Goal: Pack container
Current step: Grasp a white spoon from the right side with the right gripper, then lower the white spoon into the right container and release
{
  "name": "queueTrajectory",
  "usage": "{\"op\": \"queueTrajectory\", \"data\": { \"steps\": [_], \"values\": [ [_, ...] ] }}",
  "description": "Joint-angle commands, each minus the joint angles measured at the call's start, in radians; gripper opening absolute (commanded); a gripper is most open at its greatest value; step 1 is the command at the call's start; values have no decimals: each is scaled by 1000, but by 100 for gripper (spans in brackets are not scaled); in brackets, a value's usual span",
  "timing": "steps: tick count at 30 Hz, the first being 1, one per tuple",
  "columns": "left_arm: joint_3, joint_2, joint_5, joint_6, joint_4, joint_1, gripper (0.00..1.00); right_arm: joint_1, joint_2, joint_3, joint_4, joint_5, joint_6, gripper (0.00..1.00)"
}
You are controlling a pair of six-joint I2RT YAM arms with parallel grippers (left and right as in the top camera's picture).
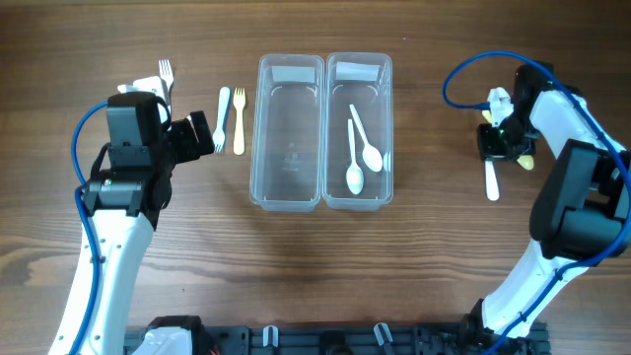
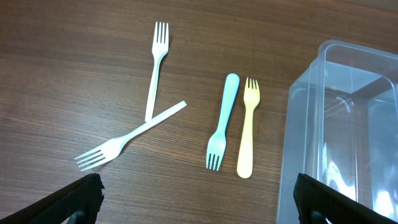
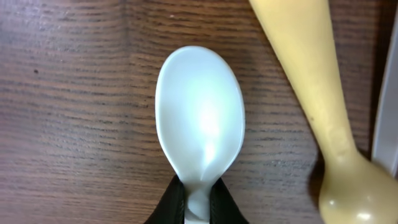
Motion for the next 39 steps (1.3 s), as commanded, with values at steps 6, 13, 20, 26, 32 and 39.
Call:
{"op": "queueTrajectory", "data": {
  "steps": [6,13,20,26,32,39],
  "values": [
    [19,4,-13,16,0,6,100,85,-143,137,-71,-187,163,4],
    [19,4,-13,16,0,6,100,273,-312,199,-44,-264,308,4],
    [19,4,-13,16,0,6,100,536,-291,183,-5,-250,427,4],
    [19,4,-13,16,0,6,100,633,-214,148,56,-175,455,18],
    [19,4,-13,16,0,6,100,621,-220,158,84,-161,401,39],
    [19,4,-13,16,0,6,100,517,-293,193,75,-31,401,56]
  ]
}}
